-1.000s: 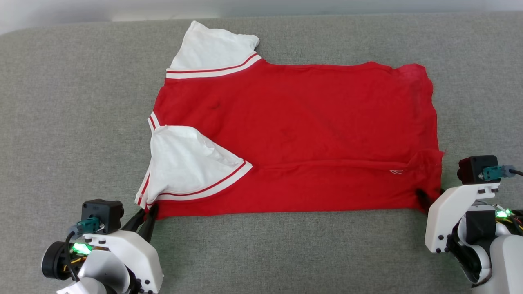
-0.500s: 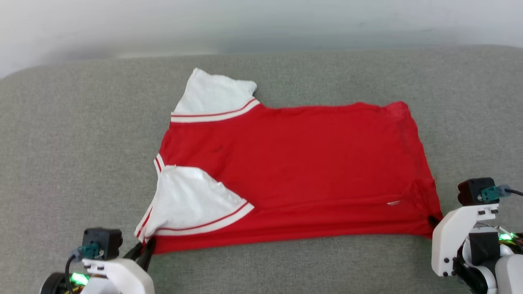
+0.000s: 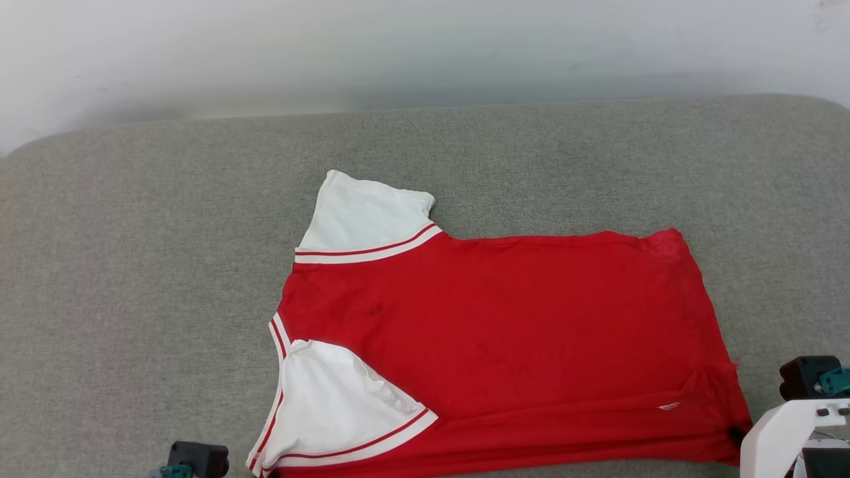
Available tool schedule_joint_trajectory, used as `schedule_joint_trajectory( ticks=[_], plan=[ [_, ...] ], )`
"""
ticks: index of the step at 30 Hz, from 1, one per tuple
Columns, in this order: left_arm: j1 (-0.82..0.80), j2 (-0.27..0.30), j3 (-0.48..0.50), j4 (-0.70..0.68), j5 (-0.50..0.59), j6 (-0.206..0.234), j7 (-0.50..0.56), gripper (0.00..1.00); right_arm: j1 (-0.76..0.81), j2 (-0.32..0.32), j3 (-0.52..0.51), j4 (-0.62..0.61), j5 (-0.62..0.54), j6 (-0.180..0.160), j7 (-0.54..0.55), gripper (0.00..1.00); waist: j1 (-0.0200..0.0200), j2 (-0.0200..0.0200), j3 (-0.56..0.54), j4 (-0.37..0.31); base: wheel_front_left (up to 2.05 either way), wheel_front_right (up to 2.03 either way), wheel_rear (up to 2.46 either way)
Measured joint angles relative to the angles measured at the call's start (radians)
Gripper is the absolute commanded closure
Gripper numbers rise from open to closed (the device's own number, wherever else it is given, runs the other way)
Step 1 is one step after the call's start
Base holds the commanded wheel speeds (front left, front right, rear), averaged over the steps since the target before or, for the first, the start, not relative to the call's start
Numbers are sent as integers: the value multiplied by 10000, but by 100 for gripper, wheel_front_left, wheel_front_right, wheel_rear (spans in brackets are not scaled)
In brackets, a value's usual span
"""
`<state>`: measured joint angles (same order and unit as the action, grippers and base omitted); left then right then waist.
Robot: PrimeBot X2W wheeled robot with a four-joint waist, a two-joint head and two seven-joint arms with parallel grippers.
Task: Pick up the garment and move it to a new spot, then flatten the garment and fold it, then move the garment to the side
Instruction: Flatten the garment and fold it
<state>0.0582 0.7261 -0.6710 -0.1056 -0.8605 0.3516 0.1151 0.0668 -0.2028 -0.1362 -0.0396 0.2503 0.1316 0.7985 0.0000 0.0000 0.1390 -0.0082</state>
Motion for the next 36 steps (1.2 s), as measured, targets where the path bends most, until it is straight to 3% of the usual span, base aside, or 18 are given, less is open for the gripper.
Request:
schedule_joint_trajectory(
  ticks=[2,3,4,15,23,28,31,36],
  plan=[
    [-10,-75,-73,150,-6,-84,25,99,27,58,-56,-4,56,0,0,100,0,0,47,1,0,0,0],
    [-24,-113,-92,224,-2,-98,25,61,19,111,-88,25,90,0,-6,68,0,0,71,-3,0,0,0],
    [-53,-151,-115,314,-2,-144,25,3,10,132,-82,77,117,0,-25,0,0,0,93,-8,0,0,0],
    [-500,-362,121,905,236,-259,-771,0,-457,-31,-238,142,-401,-6,-830,0,0,0,-83,15,0,0,0],
    [-980,-596,1001,685,989,-362,-3308,0,-1034,-150,263,-514,-554,-8,-3127,0,0,0,-523,-118,0,0,0],
    [-1079,-984,1532,499,1827,-681,-3743,0,-1071,-105,830,-802,-117,-8,-4750,0,0,0,-579,-203,0,0,0],
    [-1046,-1563,2343,23,2502,-811,-3754,0,-1107,-65,940,-771,-13,-8,-5804,0,0,0,-553,-237,0,0,0],
    [-571,-2380,3486,-353,3373,-1415,-3768,0,-1147,190,1114,-633,13,-8,-7210,0,0,0,-495,-338,0,0,0]
  ],
)
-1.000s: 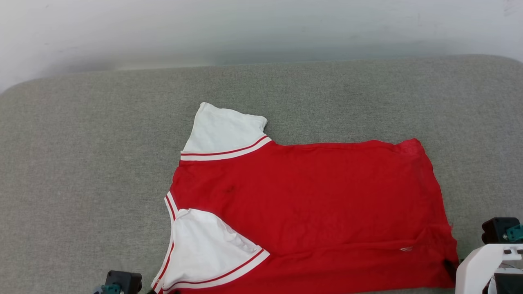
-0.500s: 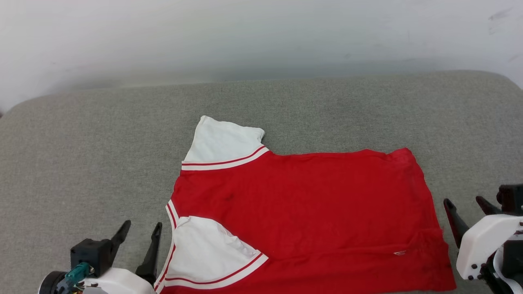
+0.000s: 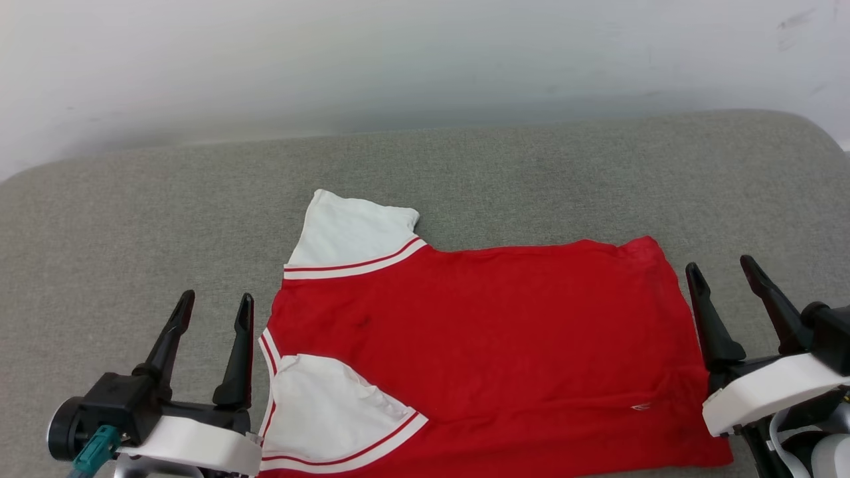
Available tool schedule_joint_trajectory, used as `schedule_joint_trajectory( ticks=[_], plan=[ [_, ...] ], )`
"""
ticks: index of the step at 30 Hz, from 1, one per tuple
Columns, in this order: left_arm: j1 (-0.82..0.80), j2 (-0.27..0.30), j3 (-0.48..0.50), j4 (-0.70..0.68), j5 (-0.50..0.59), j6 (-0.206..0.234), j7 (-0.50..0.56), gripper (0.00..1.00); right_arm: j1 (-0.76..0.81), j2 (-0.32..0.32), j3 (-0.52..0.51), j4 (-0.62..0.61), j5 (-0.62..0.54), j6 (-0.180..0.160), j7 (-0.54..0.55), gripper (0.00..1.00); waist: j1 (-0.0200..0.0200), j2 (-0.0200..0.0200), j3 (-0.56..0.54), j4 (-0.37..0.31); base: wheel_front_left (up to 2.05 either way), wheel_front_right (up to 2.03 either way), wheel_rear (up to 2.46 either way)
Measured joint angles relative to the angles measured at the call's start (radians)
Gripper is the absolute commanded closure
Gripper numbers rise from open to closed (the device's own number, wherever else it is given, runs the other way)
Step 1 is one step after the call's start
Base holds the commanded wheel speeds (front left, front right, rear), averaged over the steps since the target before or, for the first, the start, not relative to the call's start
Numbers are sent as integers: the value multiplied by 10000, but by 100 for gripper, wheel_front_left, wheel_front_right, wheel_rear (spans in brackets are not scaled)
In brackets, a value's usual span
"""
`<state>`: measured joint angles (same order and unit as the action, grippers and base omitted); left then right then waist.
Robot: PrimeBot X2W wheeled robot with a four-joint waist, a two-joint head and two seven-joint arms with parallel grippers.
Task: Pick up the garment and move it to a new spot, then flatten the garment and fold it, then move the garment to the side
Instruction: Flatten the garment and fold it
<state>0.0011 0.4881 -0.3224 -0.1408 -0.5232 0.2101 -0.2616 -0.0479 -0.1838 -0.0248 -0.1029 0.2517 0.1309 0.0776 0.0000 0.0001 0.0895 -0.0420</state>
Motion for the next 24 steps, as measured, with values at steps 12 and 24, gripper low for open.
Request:
schedule_joint_trajectory(
  ticks=[12,24],
  plan=[
    [-1058,-209,1003,779,328,-1923,257,0,-481,391,174,215,-339,0,-1260,0,0,0,732,-473,0,0,0],
    [-4831,2052,1037,2514,-1103,-3162,4753,0,-1167,882,713,445,-420,0,-2023,0,1,0,2242,-1757,0,0,0]
  ],
)
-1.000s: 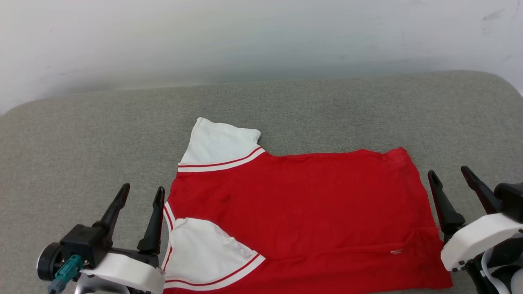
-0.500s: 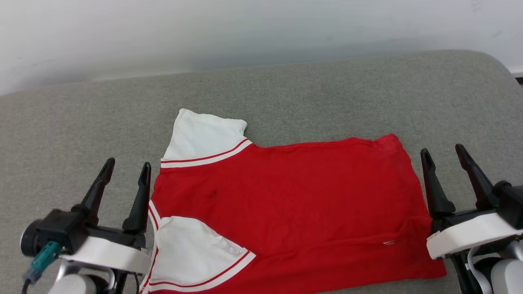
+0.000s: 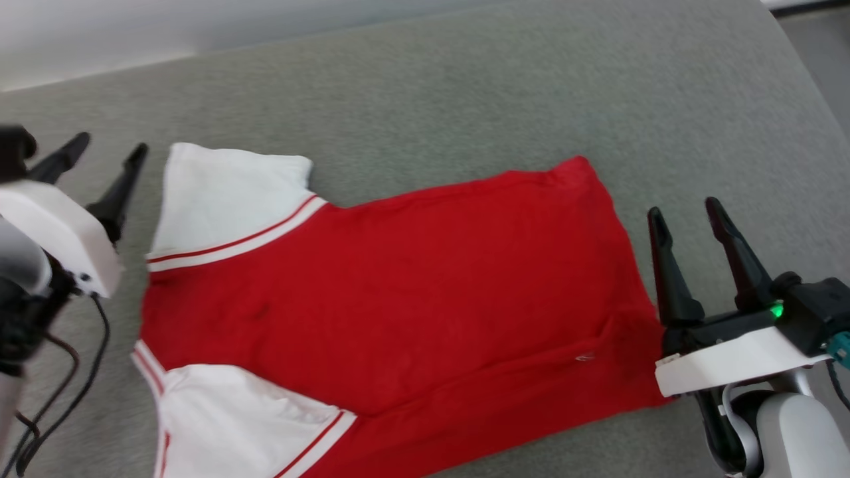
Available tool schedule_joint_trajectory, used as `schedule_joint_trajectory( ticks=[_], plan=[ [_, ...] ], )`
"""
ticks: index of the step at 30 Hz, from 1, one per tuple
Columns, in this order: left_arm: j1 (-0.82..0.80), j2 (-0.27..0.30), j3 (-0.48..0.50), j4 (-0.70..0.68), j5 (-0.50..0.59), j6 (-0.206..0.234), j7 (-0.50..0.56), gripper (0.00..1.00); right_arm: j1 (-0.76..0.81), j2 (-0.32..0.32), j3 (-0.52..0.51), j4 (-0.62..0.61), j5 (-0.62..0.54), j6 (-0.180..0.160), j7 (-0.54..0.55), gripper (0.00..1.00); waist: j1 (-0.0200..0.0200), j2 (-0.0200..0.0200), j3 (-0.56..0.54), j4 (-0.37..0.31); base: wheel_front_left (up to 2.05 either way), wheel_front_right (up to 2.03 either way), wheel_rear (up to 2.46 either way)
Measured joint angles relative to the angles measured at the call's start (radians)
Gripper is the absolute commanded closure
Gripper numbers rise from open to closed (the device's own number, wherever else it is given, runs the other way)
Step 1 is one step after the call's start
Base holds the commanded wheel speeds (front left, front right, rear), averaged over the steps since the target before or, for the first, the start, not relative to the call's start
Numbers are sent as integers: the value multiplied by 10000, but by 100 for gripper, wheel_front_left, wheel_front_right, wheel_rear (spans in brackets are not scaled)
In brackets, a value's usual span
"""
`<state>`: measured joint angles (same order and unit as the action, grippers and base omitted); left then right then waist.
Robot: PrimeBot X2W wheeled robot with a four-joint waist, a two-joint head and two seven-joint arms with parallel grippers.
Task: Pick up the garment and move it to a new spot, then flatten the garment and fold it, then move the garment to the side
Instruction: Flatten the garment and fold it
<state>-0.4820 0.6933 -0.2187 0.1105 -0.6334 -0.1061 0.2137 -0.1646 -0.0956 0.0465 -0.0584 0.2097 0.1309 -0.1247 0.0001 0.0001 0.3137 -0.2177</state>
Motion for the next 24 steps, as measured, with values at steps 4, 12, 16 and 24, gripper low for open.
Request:
schedule_joint_trajectory(
  ticks=[4,12,16,24],
  plan=[
    [-983,784,-336,721,-548,-138,1975,0,-128,98,153,198,25,0,-215,0,0,0,435,-554,0,0,0],
    [-2448,1375,-558,1758,-1814,-71,5250,0,-384,276,520,560,96,0,-587,0,0,0,1248,-1412,0,0,0],
    [-3014,1737,-633,2031,-1910,142,6401,0,-487,336,685,771,98,0,-706,0,0,0,1639,-1761,0,0,0],
    [-3473,2094,-878,2278,-1791,267,7252,0,-632,399,840,1018,182,0,-915,0,0,0,2138,-2091,0,0,0]
  ],
)
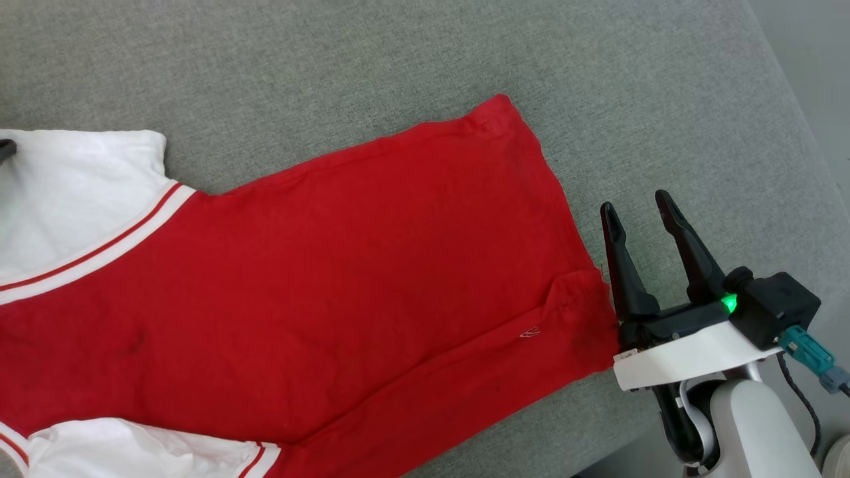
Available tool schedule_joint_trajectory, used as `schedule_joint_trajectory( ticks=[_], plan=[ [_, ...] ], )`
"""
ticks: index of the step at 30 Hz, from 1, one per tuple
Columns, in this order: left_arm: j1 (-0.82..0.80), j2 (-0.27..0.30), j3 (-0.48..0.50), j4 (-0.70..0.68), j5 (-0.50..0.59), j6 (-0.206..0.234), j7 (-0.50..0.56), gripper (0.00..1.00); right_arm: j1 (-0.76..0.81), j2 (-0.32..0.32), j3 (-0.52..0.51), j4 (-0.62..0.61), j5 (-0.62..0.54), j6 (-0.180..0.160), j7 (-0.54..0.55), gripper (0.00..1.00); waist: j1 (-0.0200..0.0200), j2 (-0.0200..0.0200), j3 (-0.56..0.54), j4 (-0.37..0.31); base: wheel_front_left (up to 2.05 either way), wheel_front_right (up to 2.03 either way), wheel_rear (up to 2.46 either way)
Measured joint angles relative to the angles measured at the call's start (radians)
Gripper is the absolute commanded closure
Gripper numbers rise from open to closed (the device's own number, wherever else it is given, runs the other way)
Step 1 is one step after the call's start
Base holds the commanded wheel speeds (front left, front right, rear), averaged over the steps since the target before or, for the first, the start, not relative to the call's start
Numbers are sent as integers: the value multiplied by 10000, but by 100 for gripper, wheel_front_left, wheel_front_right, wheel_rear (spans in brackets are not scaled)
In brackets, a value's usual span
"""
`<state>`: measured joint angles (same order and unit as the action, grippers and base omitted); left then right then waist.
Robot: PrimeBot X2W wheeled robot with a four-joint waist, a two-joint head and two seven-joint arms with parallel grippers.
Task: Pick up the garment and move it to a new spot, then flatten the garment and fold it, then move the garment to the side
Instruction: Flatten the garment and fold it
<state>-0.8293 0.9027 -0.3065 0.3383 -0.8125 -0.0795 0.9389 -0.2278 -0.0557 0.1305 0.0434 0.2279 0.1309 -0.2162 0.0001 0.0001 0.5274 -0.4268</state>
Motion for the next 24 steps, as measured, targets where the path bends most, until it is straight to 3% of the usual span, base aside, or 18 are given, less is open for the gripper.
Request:
schedule_joint_trajectory(
  ticks=[1,2,6,15,24],
  plan=[
    [-8,12,-25,8,-8,-13,81,54,-4,4,-2,31,4,0,-35,0,0,0,48,-15,0,0,0],
    [-35,23,-35,17,-46,-52,167,100,-10,6,-4,56,4,0,-38,0,0,0,83,-25,0,0,0],
    [-38,-23,-35,-44,-458,-109,497,100,-45,21,-46,148,-4,0,-107,0,-1,0,118,26,0,0,0],
    [167,-518,44,136,-180,-278,-1515,100,-196,-10,-226,182,-341,0,349,0,-1,0,-389,412,0,0,0],
    [351,-802,-458,-771,-247,-489,-3277,100,-401,-1227,-244,-132,-328,0,2414,0,-1,0,-1194,1297,0,0,0]
  ],
)
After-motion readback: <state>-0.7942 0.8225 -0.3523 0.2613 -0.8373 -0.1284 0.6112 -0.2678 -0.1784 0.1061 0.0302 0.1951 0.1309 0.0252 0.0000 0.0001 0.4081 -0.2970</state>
